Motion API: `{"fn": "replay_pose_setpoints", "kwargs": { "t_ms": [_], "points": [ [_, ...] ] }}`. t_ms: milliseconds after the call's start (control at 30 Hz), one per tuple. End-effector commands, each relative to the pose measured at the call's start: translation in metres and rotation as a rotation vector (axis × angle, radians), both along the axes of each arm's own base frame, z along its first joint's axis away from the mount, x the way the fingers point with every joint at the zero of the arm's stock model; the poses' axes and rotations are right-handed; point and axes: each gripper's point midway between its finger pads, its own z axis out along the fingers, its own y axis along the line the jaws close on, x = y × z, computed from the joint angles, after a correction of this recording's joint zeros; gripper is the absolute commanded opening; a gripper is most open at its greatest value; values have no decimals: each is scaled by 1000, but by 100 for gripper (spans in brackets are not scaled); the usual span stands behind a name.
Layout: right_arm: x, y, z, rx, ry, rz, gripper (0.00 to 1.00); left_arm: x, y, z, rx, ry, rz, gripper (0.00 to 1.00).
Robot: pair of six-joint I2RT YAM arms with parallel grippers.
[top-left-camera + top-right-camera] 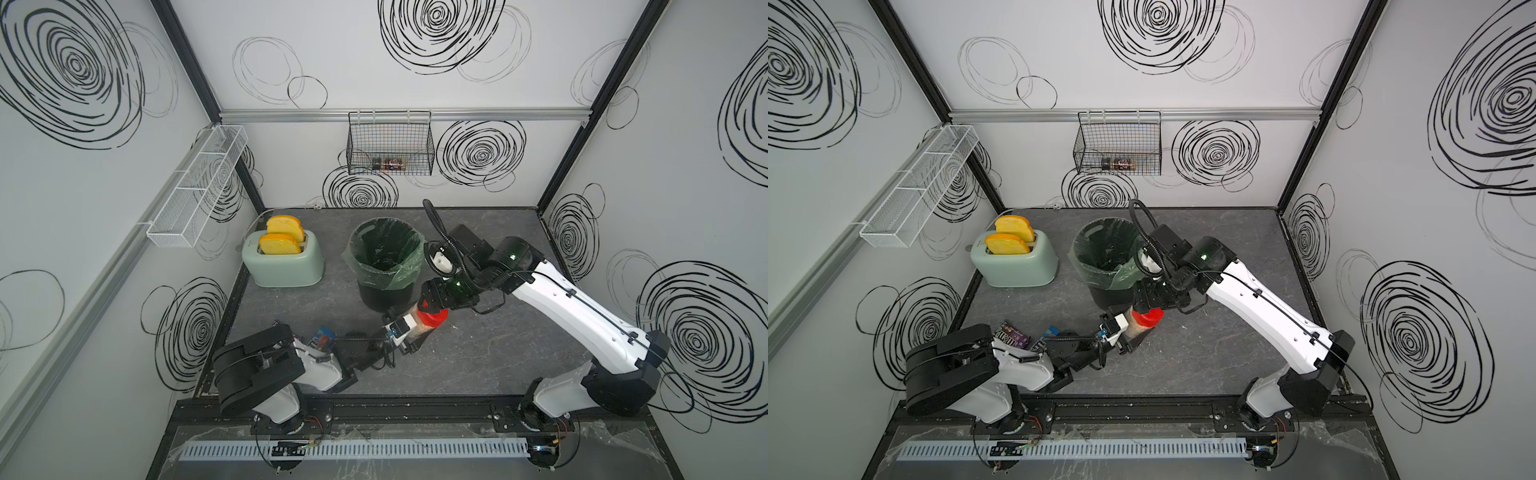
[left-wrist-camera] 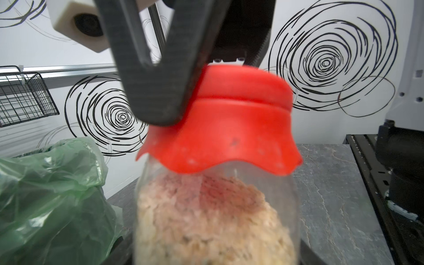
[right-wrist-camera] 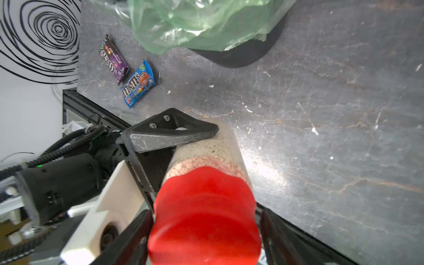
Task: Empty expired oatmeal from jars
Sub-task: Unscrew the lid from the jar.
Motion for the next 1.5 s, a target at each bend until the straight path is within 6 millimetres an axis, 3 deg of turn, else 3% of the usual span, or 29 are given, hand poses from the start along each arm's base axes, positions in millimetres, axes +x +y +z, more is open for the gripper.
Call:
{"fn": "replay_pose_setpoints", "kwargs": {
  "t_ms": [0, 100, 300, 533, 600, 800, 1100, 1300, 1467],
  "points": [
    [-2, -7, 3, -2, -9, 9, 64, -12, 18, 83, -294, -169, -15, 43],
    [-5, -9, 1, -17, -6, 38, 55, -13, 18, 86, -307, -158, -45, 43],
    [-3, -12, 0, -50, -67, 151, 54, -19, 16, 93, -320, -134, -139, 43],
    [-1, -9, 7, -52, -230, 400, 48, -31, 10, 97, -308, -69, -322, 42],
    [-9, -5, 12, -17, -287, 497, 45, -33, 11, 97, -308, -56, -358, 43],
    [-6, -16, 8, -80, -359, 575, 38, -37, 16, 100, -297, -37, -415, 43],
    [-17, -20, 4, -96, -535, 836, 29, -44, 13, 102, -250, -26, -481, 43],
    [-9, -23, 23, -55, -600, 815, 26, -42, 15, 96, -246, -24, -462, 43],
    [-10, -30, 27, -57, -617, 804, 26, -42, 17, 96, -246, -32, -453, 43]
  ]
}}
